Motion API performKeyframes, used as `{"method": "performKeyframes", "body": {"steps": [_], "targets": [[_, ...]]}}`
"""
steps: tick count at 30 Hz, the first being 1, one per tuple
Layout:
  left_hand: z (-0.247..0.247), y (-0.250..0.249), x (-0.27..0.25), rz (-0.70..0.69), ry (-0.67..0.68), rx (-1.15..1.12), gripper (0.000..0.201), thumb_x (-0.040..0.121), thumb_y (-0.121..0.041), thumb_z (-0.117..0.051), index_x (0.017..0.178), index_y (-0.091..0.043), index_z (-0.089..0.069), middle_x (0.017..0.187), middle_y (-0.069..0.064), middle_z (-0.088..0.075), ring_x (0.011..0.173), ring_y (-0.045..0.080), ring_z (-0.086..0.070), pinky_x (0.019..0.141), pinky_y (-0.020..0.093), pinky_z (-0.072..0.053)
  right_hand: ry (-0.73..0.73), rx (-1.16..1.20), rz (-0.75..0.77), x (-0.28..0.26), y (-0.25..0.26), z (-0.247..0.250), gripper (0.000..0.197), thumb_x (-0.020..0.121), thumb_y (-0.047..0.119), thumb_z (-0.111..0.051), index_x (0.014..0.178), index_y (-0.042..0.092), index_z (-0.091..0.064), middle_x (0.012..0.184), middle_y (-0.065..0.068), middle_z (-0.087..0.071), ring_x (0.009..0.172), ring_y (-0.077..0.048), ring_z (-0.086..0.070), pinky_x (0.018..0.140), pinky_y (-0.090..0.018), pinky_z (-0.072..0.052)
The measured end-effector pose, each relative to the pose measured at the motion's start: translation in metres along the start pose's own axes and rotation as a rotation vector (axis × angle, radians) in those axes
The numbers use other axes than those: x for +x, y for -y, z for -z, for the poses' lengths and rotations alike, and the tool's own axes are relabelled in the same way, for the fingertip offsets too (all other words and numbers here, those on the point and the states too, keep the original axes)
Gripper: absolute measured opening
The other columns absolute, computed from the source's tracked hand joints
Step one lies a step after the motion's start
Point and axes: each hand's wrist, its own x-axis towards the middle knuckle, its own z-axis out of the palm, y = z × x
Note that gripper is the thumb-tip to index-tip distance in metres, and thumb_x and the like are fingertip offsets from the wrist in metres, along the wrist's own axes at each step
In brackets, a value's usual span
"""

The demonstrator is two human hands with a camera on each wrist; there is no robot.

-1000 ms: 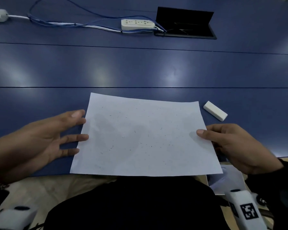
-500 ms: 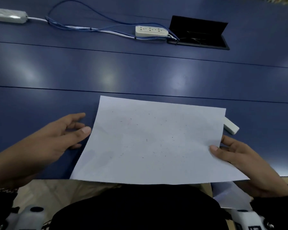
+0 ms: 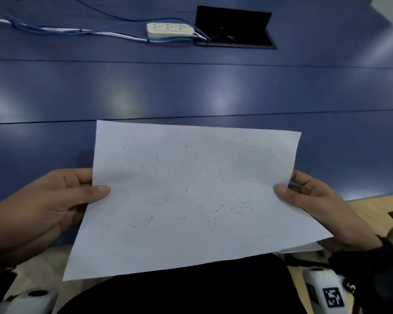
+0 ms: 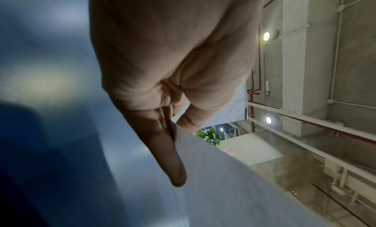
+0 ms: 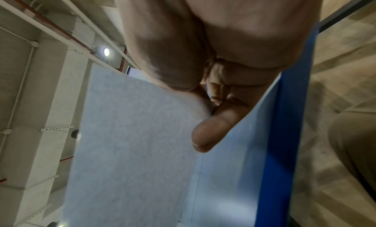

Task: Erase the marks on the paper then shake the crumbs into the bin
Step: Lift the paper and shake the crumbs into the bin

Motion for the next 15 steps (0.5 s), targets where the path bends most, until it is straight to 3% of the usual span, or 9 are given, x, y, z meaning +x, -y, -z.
{"method": "performKeyframes", "body": {"steps": [5,8,10,12,15], "targets": [[-0.023,0.022,-0.012,0.007,0.011,0.032,0.033,0.082,-0.005,-0.059,0.095,-0.018,-0.086,0.109,0.018,-0.079,0.094,0.038,-0.078,0.069,0.044,-0.066,-0.044,0.036,0.004,-0.025,-0.027,0.021,0.03,0.099,0.007,-0.055,0.127,0.008,-0.066,0.12,-0.015,-0.074,0.103,-0.037,-0.074,0.08,-0.041,-0.064],[-0.043,0.035,-0.019,0.035,0.103,0.073,0.033,0.082,-0.002,-0.059,0.097,-0.015,-0.085,0.109,0.021,-0.078,0.094,0.039,-0.078,0.068,0.042,-0.066,-0.074,0.078,-0.016,-0.048,-0.052,0.043,0.032,0.099,0.009,-0.055,0.13,0.008,-0.065,0.126,-0.018,-0.071,0.111,-0.043,-0.069,0.09,-0.049,-0.059],[-0.058,0.043,-0.019,0.082,0.22,0.101,0.029,0.084,-0.002,-0.063,0.1,-0.014,-0.085,0.111,0.023,-0.077,0.097,0.04,-0.078,0.071,0.04,-0.066,-0.103,0.091,-0.044,-0.067,-0.071,0.062,0.033,0.099,0.01,-0.056,0.132,0.008,-0.064,0.128,-0.02,-0.069,0.113,-0.045,-0.067,0.094,-0.054,-0.056],[-0.076,0.051,-0.018,0.13,0.423,0.148,0.027,0.093,-0.003,-0.067,0.112,-0.015,-0.082,0.121,0.021,-0.075,0.109,0.04,-0.075,0.084,0.039,-0.064,-0.15,0.106,-0.067,-0.087,-0.091,0.08,0.034,0.099,0.008,-0.055,0.132,0.008,-0.064,0.126,-0.023,-0.069,0.111,-0.047,-0.068,0.091,-0.054,-0.056],[-0.105,0.064,-0.013,0.206,0.689,0.223,0.029,0.105,-0.01,-0.058,0.128,-0.017,-0.075,0.134,0.015,-0.07,0.124,0.035,-0.068,0.1,0.038,-0.057,-0.224,0.169,-0.109,-0.114,-0.125,0.104,0.032,0.098,0.006,-0.054,0.128,0.007,-0.067,0.127,-0.022,-0.069,0.107,-0.043,-0.071,0.085,-0.049,-0.062]]}}
